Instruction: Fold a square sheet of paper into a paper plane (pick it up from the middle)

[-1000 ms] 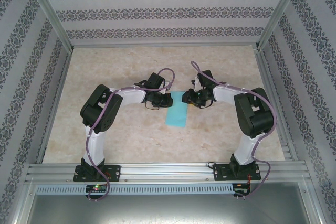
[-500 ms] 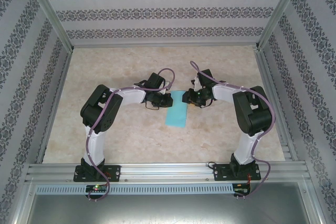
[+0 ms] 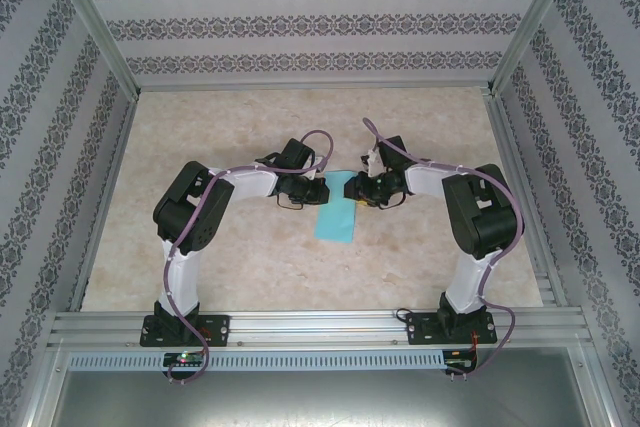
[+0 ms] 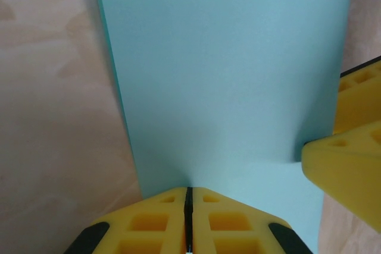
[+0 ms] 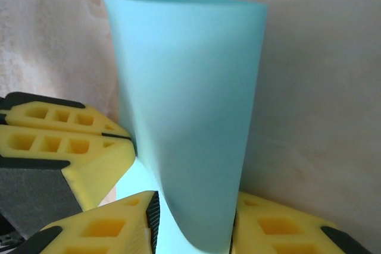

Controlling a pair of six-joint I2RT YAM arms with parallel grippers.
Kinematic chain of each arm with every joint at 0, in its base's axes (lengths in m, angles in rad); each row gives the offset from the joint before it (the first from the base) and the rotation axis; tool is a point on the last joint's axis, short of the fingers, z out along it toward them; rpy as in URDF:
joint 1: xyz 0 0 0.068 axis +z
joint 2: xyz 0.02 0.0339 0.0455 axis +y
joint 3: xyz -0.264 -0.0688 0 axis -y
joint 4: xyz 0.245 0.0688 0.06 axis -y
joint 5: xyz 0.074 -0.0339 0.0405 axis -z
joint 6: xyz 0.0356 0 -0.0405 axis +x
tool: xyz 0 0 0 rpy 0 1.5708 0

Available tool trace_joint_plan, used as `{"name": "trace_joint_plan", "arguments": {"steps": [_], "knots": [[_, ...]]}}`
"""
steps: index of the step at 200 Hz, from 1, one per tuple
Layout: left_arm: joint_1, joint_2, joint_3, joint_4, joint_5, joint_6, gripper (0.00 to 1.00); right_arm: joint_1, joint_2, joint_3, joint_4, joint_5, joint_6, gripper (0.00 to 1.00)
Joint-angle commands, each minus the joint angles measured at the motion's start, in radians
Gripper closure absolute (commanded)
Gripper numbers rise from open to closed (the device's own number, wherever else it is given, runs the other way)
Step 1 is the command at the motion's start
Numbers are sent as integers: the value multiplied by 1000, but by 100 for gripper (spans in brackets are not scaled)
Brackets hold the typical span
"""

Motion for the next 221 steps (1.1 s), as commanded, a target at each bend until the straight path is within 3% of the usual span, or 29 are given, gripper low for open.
{"name": "trace_joint_plan", "arguments": {"steps": [1,62,123,158,221], "knots": [[7,92,-60,-151,-90,15,89,3,-46,-36,42,-42,7,65],[6,42,-48,-159,-59,5,87,9,-92,-95,106,-82,26,75],[6,-25,-26,-157,-1,-16,81,3,-93,-114,144,-103,45,92],[8,-123,-4,-196,0,-19,70,3,-109,-126,165,-136,72,100],[64,-321,-59,-262,-84,-24,42,31,-190,-185,322,-227,250,100]]}}
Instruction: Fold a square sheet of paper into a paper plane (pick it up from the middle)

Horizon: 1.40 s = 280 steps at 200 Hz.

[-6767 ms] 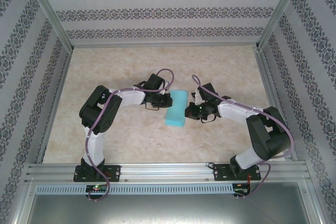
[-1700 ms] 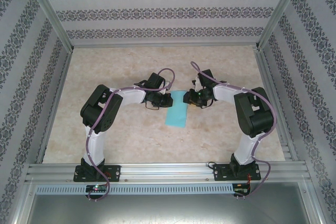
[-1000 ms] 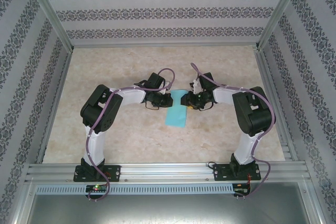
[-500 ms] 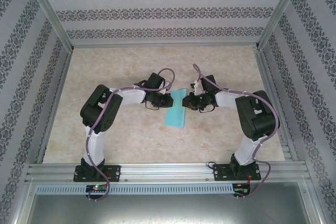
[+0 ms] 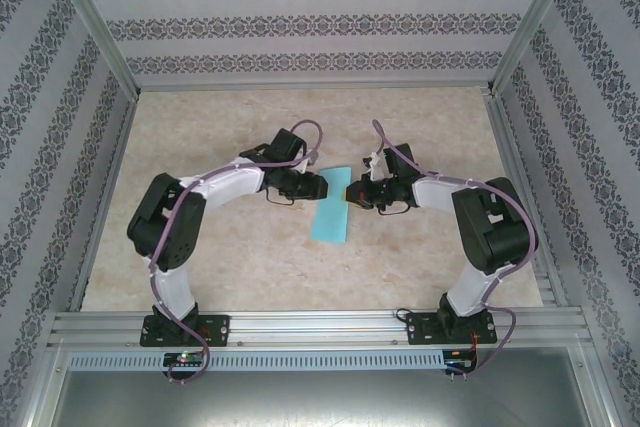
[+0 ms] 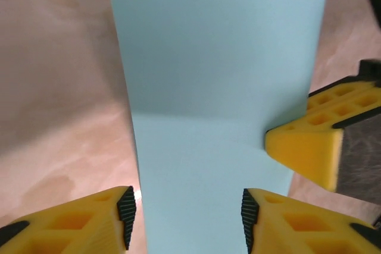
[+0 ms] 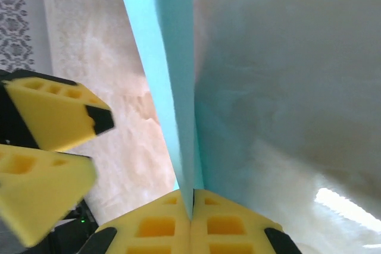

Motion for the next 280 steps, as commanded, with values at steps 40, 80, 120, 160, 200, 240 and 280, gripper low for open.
{"name": "trace_joint_plan", "arguments": {"steps": [40,80,120,160,200,240,280], "knots": [[63,-195,-161,8,-1,-75,36,25,-89,-64,263,-101,247,100],[64,-297,-284,71,42,-147,34,30,-98,-73,341,-112,328,100],[63,-348,-388,167,109,-228,33,29,-96,-71,387,-119,373,100],[64,-381,-431,233,160,-294,36,30,-88,-66,393,-117,383,100],[64,-399,-427,204,166,-288,51,32,-68,-66,404,-116,385,100],[63,-402,-409,163,155,-261,67,31,-60,-70,409,-116,384,100],[64,-406,-402,133,155,-245,80,35,-37,-68,427,-120,388,100]]}}
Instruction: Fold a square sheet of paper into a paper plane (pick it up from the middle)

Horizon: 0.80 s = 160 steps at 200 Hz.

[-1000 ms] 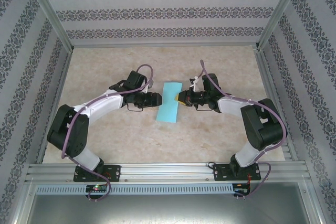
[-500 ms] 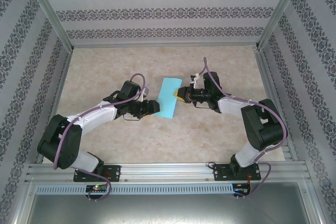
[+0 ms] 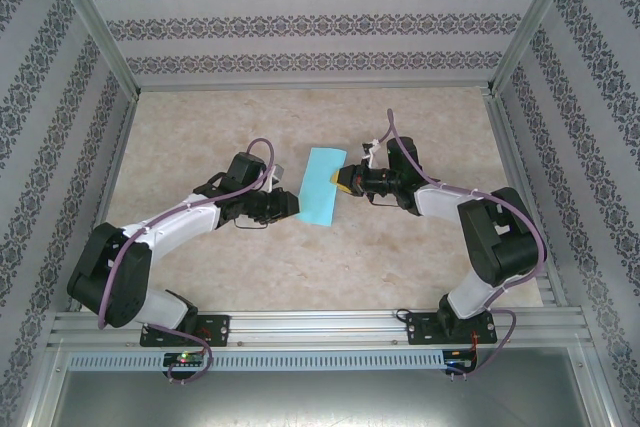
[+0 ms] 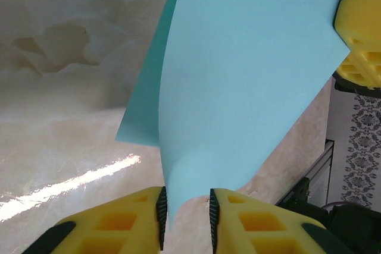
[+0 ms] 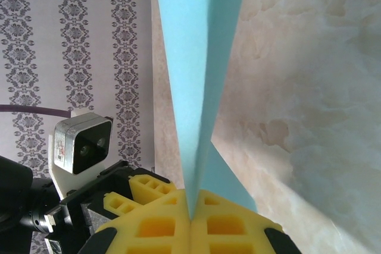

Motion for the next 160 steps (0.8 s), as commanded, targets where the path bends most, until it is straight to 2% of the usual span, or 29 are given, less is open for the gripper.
{"name": "trace_joint_plan", "arguments": {"steps": [1,21,59,110,160], "knots": [[7,-25,24,-40,10,21,81,14,28,-9,54,-29,15,100],[7,-18,26,-44,23,28,91,19,44,-11,80,-31,30,100],[7,-26,42,-101,14,62,100,21,62,-9,83,-34,25,100],[5,-2,55,-92,16,59,100,27,118,-2,62,-52,-9,100],[-10,77,77,-49,44,53,100,28,153,46,-101,-26,-147,100]]}}
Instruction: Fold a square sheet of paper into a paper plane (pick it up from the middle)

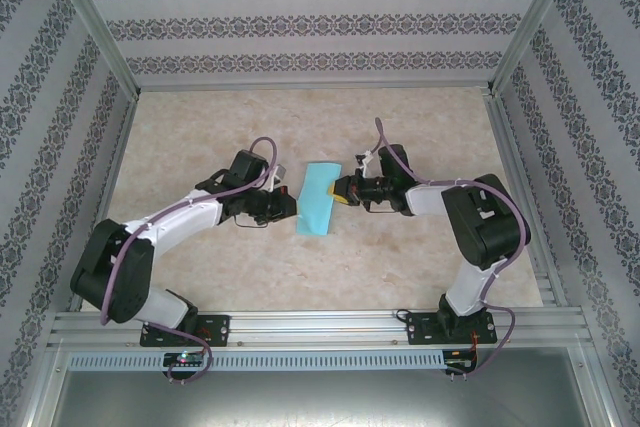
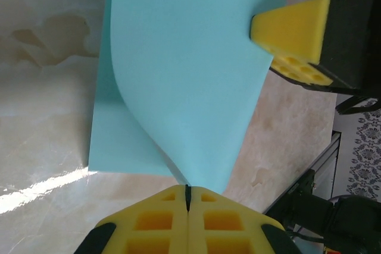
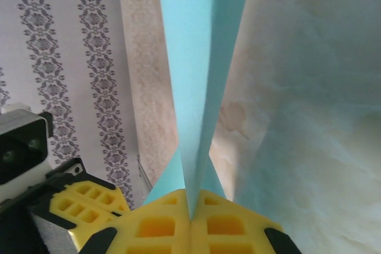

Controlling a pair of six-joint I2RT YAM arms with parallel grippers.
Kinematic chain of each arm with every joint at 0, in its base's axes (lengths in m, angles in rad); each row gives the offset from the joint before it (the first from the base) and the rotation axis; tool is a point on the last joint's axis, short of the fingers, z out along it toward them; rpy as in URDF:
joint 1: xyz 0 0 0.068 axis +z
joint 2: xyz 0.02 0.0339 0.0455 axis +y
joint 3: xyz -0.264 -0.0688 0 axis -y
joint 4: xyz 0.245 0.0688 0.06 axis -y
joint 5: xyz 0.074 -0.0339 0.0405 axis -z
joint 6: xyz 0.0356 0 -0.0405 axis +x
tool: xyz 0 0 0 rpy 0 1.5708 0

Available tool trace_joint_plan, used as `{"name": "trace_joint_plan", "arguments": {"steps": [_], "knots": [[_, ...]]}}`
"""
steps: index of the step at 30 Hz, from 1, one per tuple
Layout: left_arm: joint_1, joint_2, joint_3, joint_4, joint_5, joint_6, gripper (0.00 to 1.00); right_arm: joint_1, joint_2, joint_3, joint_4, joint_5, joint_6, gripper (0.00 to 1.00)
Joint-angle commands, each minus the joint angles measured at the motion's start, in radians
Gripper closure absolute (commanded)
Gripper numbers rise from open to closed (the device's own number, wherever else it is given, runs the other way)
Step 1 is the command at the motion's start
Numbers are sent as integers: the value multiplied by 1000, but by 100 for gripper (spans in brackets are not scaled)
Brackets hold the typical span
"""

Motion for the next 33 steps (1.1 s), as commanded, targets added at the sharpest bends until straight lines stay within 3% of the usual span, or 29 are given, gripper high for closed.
{"name": "trace_joint_plan", "arguments": {"steps": [1,11,24,33], "knots": [[-10,42,32,16,30,19,100,13,23,47,-107,0,-114,100],[-43,165,79,57,46,19,100,15,44,142,-413,99,-354,95],[-59,221,77,86,44,15,100,16,-38,235,-748,338,-525,64],[-65,229,73,84,51,21,100,-18,-136,225,-920,488,-571,59]]}}
